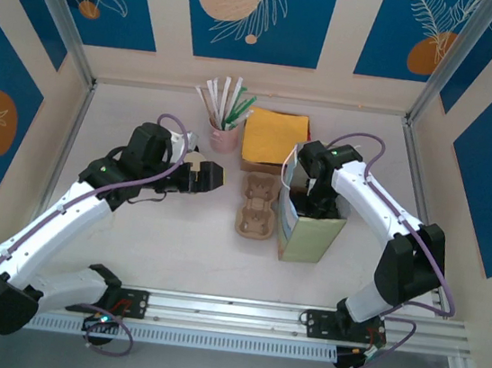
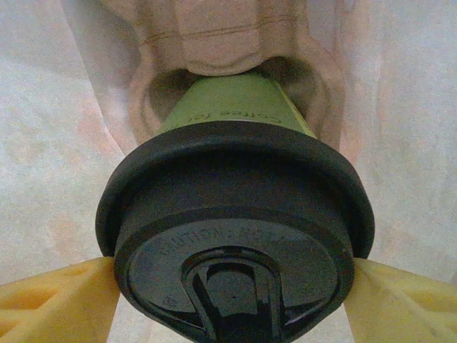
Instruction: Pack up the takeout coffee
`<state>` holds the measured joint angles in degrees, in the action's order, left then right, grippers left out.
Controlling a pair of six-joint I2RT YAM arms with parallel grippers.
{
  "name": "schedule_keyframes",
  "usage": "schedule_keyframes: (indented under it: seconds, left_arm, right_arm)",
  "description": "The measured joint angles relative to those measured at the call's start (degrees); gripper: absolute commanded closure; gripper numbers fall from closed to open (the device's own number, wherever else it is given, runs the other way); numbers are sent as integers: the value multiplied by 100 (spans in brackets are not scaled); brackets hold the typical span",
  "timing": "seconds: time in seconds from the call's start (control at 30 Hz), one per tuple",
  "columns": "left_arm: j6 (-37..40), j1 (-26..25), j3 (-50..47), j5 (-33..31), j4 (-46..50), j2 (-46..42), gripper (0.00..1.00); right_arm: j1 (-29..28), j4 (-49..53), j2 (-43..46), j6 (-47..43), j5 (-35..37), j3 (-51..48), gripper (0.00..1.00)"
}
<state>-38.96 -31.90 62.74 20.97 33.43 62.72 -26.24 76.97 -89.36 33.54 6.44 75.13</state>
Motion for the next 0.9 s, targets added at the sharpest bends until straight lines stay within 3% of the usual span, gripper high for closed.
schedule_keyframes:
  seconds: [0.9]
  left_arm:
    - [-2, 0, 0, 0, -2, 0, 0]
  right_arm:
    - [-37, 125, 149, 107, 63, 79, 19]
